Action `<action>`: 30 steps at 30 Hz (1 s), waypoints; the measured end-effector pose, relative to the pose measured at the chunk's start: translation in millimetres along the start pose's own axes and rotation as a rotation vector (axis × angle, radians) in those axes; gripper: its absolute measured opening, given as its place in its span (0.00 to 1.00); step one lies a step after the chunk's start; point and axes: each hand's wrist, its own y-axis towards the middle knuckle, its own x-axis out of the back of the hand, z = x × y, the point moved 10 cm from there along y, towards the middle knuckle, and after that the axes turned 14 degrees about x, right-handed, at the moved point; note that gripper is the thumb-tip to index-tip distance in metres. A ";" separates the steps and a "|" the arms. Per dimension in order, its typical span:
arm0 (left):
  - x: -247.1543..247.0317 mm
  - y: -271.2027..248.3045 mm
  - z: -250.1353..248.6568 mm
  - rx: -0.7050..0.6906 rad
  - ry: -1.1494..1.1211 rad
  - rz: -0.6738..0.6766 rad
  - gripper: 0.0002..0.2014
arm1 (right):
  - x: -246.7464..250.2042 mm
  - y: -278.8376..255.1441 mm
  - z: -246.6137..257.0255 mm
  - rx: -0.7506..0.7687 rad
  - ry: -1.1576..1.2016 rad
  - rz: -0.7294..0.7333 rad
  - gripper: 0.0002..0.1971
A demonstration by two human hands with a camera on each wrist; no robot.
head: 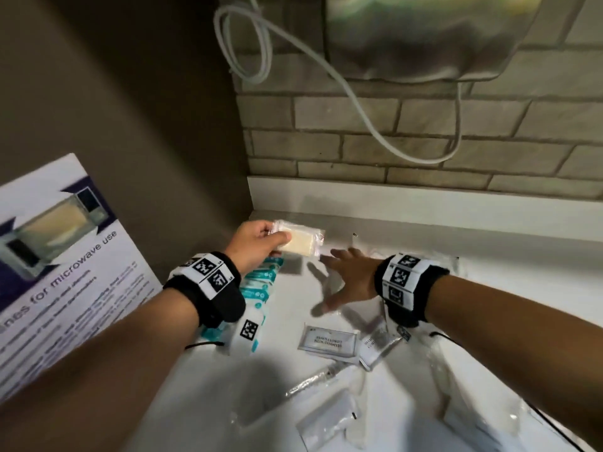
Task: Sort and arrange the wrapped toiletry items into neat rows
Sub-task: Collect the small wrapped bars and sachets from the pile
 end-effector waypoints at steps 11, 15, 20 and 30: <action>-77.6 54.3 39.0 0.178 0.250 0.153 0.10 | -43.2 -5.2 -2.5 0.022 -0.002 -0.014 0.48; -85.1 61.7 49.6 0.231 0.334 0.155 0.07 | -45.7 -14.2 -3.1 0.011 0.029 -0.028 0.46; -78.9 63.1 51.0 0.249 0.503 0.120 0.11 | -46.8 -19.5 -2.9 0.003 0.054 -0.044 0.46; -76.6 58.1 41.3 0.229 0.781 0.045 0.11 | -41.8 -20.1 0.4 -0.001 0.005 0.006 0.46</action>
